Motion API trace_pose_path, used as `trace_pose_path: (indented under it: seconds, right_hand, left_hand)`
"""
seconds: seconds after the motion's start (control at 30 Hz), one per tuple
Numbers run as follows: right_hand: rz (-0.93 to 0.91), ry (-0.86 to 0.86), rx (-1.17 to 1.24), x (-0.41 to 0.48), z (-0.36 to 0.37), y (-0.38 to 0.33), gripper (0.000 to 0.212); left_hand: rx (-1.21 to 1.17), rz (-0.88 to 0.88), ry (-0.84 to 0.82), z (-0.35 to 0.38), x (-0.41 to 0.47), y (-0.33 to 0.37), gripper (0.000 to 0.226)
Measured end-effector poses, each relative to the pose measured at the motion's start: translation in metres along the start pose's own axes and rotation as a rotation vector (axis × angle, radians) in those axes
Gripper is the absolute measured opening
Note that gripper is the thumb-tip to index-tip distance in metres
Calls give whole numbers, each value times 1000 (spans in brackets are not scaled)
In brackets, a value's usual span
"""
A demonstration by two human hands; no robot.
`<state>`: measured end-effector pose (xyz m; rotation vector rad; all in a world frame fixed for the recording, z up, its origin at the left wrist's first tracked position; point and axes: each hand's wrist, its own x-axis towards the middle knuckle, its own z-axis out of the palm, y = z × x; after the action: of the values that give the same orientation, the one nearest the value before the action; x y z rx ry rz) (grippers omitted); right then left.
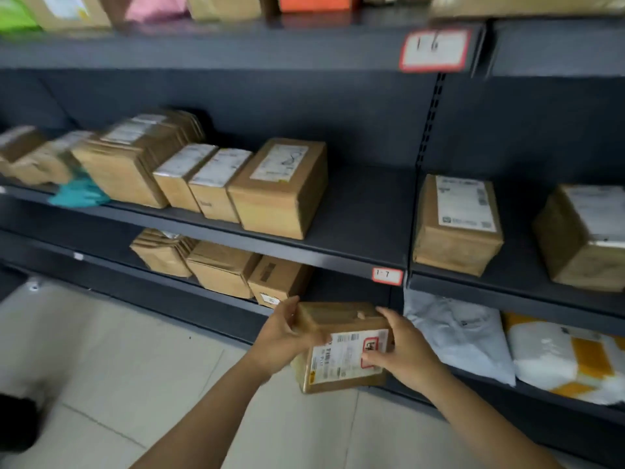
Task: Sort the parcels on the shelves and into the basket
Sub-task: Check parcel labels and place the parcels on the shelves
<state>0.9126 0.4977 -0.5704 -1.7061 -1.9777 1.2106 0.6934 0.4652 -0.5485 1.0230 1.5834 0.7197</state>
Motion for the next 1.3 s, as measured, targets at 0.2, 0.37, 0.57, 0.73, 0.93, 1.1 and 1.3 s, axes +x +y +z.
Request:
trace_pose_path:
  seconds: [0.2, 0.37, 0.57, 0.73, 0.93, 1.1, 1.3]
  right_hand:
    - [-134, -52, -101, -51, -47, -94, 51]
    - [-190, -98, -161, -76, -71, -172, 42]
    - [-104, -195, 44, -112, -70, -269, 79]
    - [59, -205, 272, -161, -50, -307, 95]
    - [174, 43, 348, -226, -32, -306, 75]
    - [243, 351, 493, -288, -36, -280, 88]
    - [209, 658, 839, -371, -43, -226, 83]
  left_hand:
    - [59, 16, -9, -66, -71, 83, 121]
    - [105, 107, -103, -118, -108, 129, 114]
    - [163, 233, -279, -190, -134, 177, 116]
    - [233, 298, -470, -215, -157, 194, 111]
    - [378, 403, -676, -195, -178, 208, 90]
    - [393, 484, -659, -160, -194, 214, 79]
    - [308, 355, -792, -76, -240, 202, 90]
